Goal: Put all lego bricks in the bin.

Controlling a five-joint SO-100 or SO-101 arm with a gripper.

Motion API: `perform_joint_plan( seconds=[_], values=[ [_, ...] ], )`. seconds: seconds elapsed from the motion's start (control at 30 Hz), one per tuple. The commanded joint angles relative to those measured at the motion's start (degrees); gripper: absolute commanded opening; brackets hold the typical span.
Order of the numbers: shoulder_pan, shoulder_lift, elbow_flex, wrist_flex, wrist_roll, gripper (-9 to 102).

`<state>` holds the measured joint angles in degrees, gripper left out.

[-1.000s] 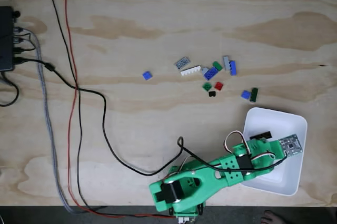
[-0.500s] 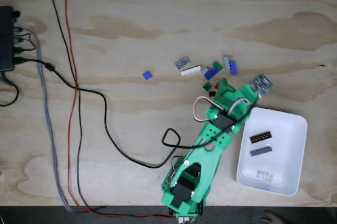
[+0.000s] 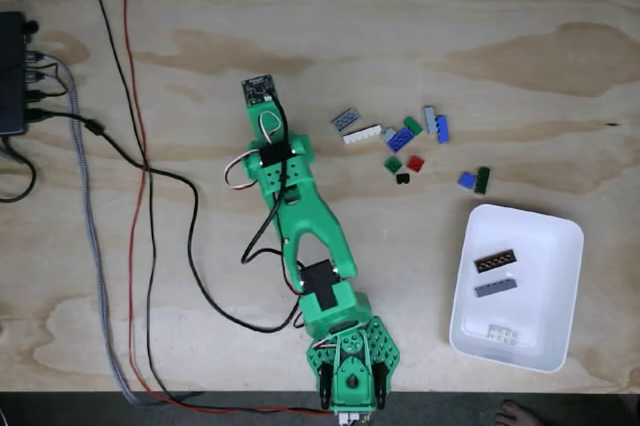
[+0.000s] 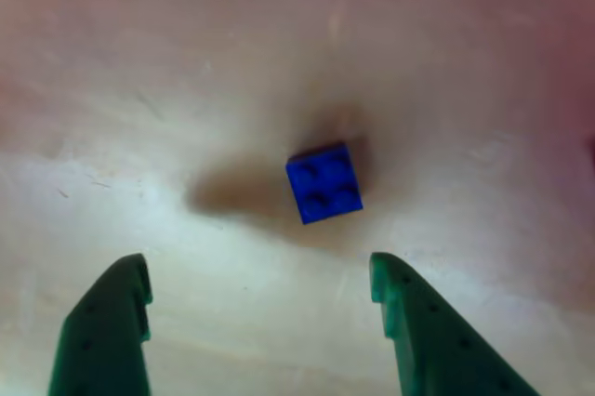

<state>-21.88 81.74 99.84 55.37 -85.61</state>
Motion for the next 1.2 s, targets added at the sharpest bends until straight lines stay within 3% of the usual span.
perform_joint_plan(
  seconds=[0.0, 0.23, 0.5, 0.6, 0.73, 0.87, 0.97, 1.07, 1.17],
  values=[
    [2.46, -3.25, -8.17, -0.79, -4.13, 25],
    [4.92, -10.99, -14.15, -0.97, -7.65, 21],
    [1.14, -11.78, -13.71, 2.90, -5.36, 0],
    [0.09, -3.69, -10.99, 4.39, -1.32, 0],
    [2.29, 20.30, -6.59, 4.57, 6.33, 0],
    [9.32, 32.96, -4.04, 5.80, 9.49, 0],
    [20.04, 40.43, -3.43, 3.16, 13.27, 0],
    [37.97, 50.36, -2.46, 2.11, 13.10, 0],
    [59.68, 56.34, -0.44, 8.35, 9.32, 0]
  ],
)
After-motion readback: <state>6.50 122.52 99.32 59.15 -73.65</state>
